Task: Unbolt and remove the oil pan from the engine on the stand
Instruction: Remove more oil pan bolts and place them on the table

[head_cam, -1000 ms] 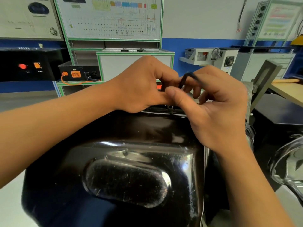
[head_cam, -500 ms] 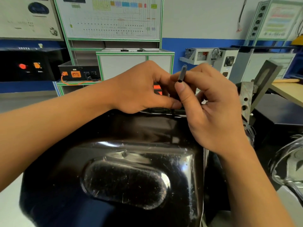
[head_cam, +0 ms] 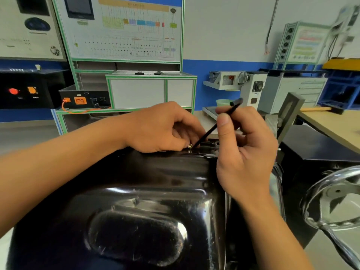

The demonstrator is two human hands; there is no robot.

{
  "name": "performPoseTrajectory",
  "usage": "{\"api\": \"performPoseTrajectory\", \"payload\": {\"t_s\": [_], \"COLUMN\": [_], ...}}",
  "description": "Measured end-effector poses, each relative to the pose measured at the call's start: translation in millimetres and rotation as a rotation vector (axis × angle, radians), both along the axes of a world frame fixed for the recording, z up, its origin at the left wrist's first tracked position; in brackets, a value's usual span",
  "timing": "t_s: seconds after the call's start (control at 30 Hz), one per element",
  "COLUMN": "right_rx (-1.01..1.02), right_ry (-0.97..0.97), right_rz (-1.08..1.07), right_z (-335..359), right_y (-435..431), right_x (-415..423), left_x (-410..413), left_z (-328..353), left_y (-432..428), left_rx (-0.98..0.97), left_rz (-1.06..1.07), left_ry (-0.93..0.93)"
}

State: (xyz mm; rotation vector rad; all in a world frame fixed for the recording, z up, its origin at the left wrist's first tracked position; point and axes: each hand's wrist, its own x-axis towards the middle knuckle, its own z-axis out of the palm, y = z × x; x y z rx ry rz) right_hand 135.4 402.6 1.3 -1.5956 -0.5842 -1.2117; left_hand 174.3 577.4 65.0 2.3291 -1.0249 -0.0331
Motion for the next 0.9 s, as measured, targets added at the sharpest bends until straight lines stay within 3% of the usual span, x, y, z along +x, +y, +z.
{"api": "performPoseTrajectory", "payload": {"t_s": [0.27,0.5,0.73,0.9], "right_rx": [0.219,0.332,0.684,0.795], "right_ry": [0.097,0.147,0.099,0.012], "right_rz": [0.02,0.032,-0.029,-0.274], "right_z": [-12,-12,3,-4], "right_y": [-15,-48,-142,-230], "right_x": [-22,-36,-67,-110], "left_x": [2,-4,-21,-29], "left_z": [7,33,30,21], "left_y": [6,-51,-161,-254], "left_rx": [-0.069,0.085,-0.306,-0.378], "left_rz": [-0.003,-0.067,-0.195,-0.316], "left_ry": [0.181,0.261,0.532,0.715]}}
